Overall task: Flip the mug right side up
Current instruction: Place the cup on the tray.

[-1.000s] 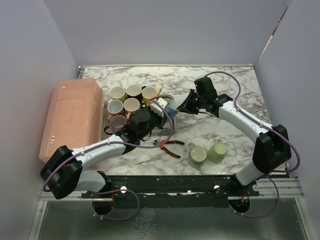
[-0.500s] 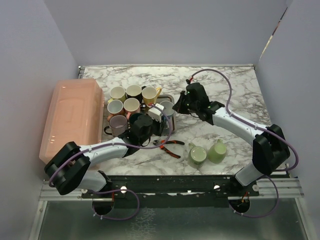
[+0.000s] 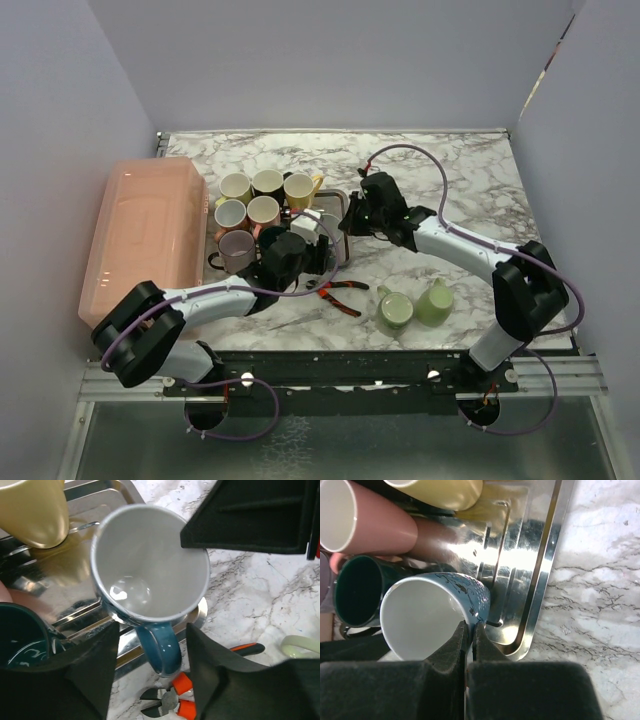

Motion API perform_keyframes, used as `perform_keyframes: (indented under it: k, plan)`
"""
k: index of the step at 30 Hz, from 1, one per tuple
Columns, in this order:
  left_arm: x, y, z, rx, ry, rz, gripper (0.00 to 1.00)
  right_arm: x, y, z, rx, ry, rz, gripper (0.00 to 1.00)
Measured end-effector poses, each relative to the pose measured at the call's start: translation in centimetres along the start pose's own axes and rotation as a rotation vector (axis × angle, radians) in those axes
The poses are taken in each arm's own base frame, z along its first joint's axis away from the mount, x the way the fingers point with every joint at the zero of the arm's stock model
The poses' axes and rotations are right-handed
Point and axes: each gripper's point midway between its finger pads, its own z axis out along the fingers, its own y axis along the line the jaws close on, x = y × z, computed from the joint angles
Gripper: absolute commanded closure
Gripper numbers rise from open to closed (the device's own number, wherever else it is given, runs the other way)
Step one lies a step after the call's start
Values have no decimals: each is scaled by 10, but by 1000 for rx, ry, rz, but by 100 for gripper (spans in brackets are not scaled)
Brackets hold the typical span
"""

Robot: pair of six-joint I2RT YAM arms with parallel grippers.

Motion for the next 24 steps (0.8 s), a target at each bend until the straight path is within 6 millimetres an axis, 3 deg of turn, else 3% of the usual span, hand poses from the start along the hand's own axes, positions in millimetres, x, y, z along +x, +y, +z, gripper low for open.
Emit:
perform_keyframes:
  k: [5,11,15,21,24]
  plan:
    - [-1,8,-4,-38,5,-10,25,11,-6,8,38,64,4,100]
    - [-18,14,-21,-66,-28,-30,19,5,-3,14,40,68,10,100]
    - [-50,17,-39,-96,-94,-55,17,-1,2,20,26,66,0,99]
    - [-118,30,-72,-194,-232,-123,13,-3,7,36,3,81,-41,99]
    - [-129,41,-86,-255,-263,-153,11,-3,9,44,-9,90,-61,99]
